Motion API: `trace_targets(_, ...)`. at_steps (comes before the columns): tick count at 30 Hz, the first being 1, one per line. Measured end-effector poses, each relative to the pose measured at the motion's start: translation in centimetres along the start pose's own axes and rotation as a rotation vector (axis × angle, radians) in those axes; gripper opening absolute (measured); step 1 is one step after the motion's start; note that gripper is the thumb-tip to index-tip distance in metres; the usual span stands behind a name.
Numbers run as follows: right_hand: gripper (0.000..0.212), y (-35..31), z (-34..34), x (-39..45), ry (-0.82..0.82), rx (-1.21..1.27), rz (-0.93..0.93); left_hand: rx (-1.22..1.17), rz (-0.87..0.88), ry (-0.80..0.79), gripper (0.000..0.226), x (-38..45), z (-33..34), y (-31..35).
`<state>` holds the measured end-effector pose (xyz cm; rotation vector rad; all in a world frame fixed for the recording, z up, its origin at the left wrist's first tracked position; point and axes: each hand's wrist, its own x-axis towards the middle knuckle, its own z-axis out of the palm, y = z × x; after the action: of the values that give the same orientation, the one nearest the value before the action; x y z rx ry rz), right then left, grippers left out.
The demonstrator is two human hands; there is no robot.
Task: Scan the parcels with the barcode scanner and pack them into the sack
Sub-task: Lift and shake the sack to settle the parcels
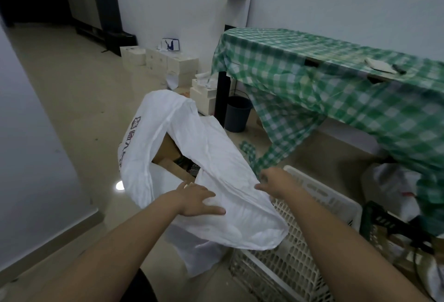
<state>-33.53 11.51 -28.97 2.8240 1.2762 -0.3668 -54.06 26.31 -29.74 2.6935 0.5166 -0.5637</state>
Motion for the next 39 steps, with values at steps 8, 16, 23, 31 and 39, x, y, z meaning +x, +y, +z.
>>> trace_targets(8,0.109,0.9,5.2,-0.9,-0.102,0.171,-0.039,-0.011,-0.048,0.300,0.049,3.8,-0.6,0.6)
trace_targets(16,0.035,2.8,3.3,4.5,0.311,0.162,0.058,0.103,-0.181,0.300,0.060,7.6,-0.8,-0.1)
trace_targets(23,0.026,7.2,-9.6,4.0,0.872,0.919,0.298,-0.010,-0.146,0.543,0.070,9.8,-5.5,2.7)
trace_targets(31,0.067,8.8,-8.8,-0.1,0.382,0.999,0.199,-0.167,0.019,0.473,0.051,6.0,-7.6,6.5)
trace_targets(39,0.069,8.7,-7.2,-10.6,0.363,1.020,0.060,-0.316,0.099,0.673,0.034,-0.2,-4.9,14.1)
